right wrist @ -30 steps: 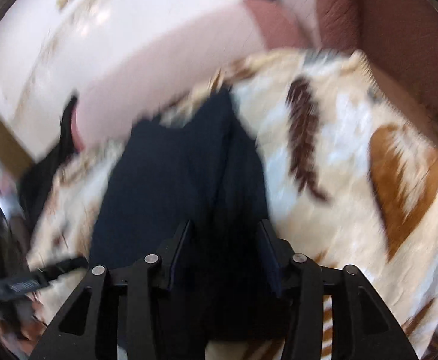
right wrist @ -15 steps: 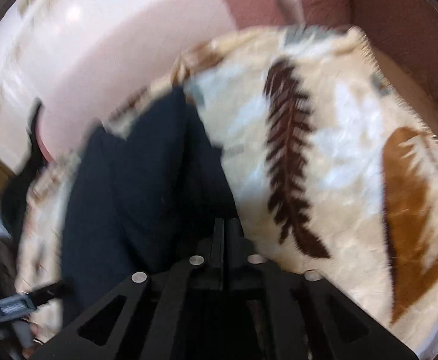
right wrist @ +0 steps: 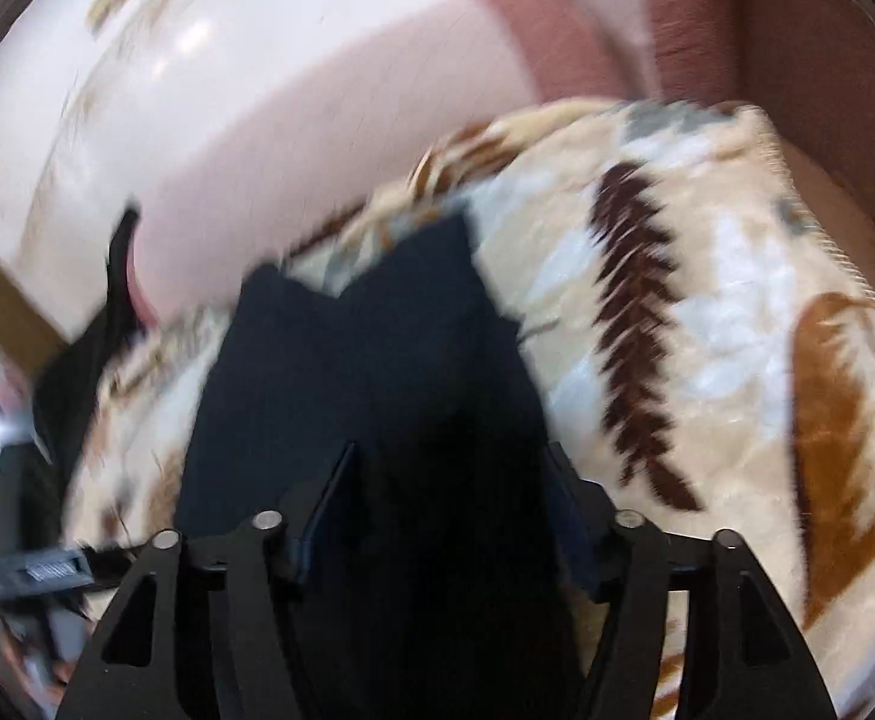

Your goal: Fold large clothes

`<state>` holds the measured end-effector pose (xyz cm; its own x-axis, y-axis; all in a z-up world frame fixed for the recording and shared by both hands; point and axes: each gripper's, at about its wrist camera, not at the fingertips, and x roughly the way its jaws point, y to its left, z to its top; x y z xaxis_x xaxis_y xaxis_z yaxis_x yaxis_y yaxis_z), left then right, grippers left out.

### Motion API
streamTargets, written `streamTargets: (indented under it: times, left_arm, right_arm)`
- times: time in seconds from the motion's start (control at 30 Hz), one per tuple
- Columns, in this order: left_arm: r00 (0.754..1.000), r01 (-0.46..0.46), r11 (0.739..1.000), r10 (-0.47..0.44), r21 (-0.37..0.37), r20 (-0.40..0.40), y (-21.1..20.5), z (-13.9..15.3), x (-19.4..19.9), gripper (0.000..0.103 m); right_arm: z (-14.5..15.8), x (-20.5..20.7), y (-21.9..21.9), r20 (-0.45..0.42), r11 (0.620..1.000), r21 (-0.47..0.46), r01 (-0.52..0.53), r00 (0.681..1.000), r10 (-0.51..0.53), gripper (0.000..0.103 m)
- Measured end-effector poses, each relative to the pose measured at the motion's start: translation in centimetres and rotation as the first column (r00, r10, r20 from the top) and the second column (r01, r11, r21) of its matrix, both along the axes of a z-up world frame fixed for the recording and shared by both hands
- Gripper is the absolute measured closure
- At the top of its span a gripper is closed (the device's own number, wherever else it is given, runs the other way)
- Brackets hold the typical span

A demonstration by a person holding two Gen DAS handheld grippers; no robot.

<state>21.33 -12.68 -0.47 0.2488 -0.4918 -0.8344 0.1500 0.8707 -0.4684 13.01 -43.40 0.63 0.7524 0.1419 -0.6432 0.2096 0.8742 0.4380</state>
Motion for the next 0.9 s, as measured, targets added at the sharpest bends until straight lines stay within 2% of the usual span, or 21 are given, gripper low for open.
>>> streamTargets:
  times: [0.03, 0.1, 0.17, 0.2, 0.27, 0.3, 0.33, 0.4, 0.53, 0.57, 0.63, 0.67, 0.7, 0.73, 0.8, 0.9]
  left_arm:
    - [1.0, 0.01, 1.0, -0.011, -0.026, -0.014, 0.0, -0.2, 0.3, 0.024]
    - [0.999, 0.033, 0.997, -0.036, -0.076, -0.04, -0.5, -0.8, 1.0, 0.024]
    - [0.997, 0.041, 0.994, -0.048, -0.104, -0.068, -1.0, -1.6, 1.2, 0.022]
    - [0.997, 0.04, 0.993, -0.047, -0.113, -0.063, -1.2, -1.6, 1.1, 0.019]
    - [0.997, 0.046, 0.991, -0.052, -0.126, -0.05, -1.7, -1.5, 1.0, 0.019]
    - [0.997, 0.05, 0.989, -0.058, -0.137, -0.052, -2.0, -1.5, 1.1, 0.019]
    - [0.996, 0.053, 0.987, -0.063, -0.149, -0.058, -2.4, -1.6, 1.1, 0.019]
    - [0.996, 0.061, 0.989, -0.069, -0.138, -0.059, -3.1, -1.6, 1.0, 0.018]
    - [0.998, 0.049, 0.995, -0.052, -0.083, -0.03, -3.8, -1.2, 0.5, 0.017]
    - [0.999, 0.043, 0.996, -0.045, -0.075, -0.019, -4.2, -1.0, 0.5, 0.017]
    - [0.999, 0.04, 0.998, -0.04, -0.041, 0.012, -4.7, -0.6, 0.1, 0.021]
    - [0.999, 0.043, 0.999, -0.043, -0.016, 0.033, -4.8, -0.3, -0.2, 0.028]
    - [0.997, 0.049, 0.999, -0.049, 0.012, 0.055, -5.1, 0.0, -0.5, 0.035]
    - [0.995, 0.056, 0.998, -0.059, 0.038, 0.081, -5.4, 0.3, -0.7, 0.039]
    - [0.989, 0.065, 0.995, -0.075, 0.082, 0.13, -5.7, 1.0, -1.2, 0.057]
    - [0.977, 0.079, 0.99, -0.1, 0.114, 0.187, -5.5, 2.3, -1.9, 0.078]
  right_arm:
    - [-0.3, 0.3, -0.4, -0.015, 1.0, 0.02, -0.015, 1.0, 0.015, 0.021]
    - [-1.5, 1.4, -0.6, -0.079, 0.997, 0.045, -0.058, 0.995, 0.062, 0.02]
    - [-2.2, 1.0, -0.6, -0.087, 0.993, 0.087, -0.085, 0.992, 0.092, 0.02]
    - [-2.7, 1.1, -0.9, -0.076, 0.985, 0.14, -0.1, 0.991, 0.111, 0.02]
    - [-3.7, 1.3, -1.3, -0.037, 0.939, 0.31, -0.151, 0.985, 0.17, 0.019]
    - [-4.3, 1.5, -1.2, -0.024, 0.915, 0.364, -0.176, 0.98, 0.198, 0.02]
    - [-4.7, 1.7, -0.9, -0.021, 0.904, 0.38, -0.195, 0.975, 0.219, 0.019]
    - [-4.7, 2.2, -0.3, -0.019, 0.917, 0.336, -0.214, 0.972, 0.234, 0.017]
    - [-4.6, 3.3, 0.2, -0.023, 0.927, 0.312, -0.208, 0.974, 0.226, 0.015]
    - [-4.6, 3.3, 0.4, -0.03, 0.934, 0.297, -0.199, 0.976, 0.217, 0.018]
    - [-4.2, 3.6, 1.3, -0.032, 0.948, 0.239, -0.211, 0.974, 0.225, 0.031]
    - [-3.8, 3.7, 1.9, -0.032, 0.953, 0.198, -0.23, 0.97, 0.241, 0.045]
    - [-3.3, 3.6, 2.2, -0.03, 0.957, 0.168, -0.237, 0.969, 0.246, 0.053]
    - [-2.9, 3.4, 2.7, -0.026, 0.96, 0.136, -0.244, 0.968, 0.249, 0.058]
    - [-2.1, 3.3, 3.4, -0.02, 0.967, 0.078, -0.242, 0.97, 0.244, 0.067]
    - [-1.1, 3.0, 4.2, -0.008, 0.975, 0.027, -0.223, 0.975, 0.223, 0.072]
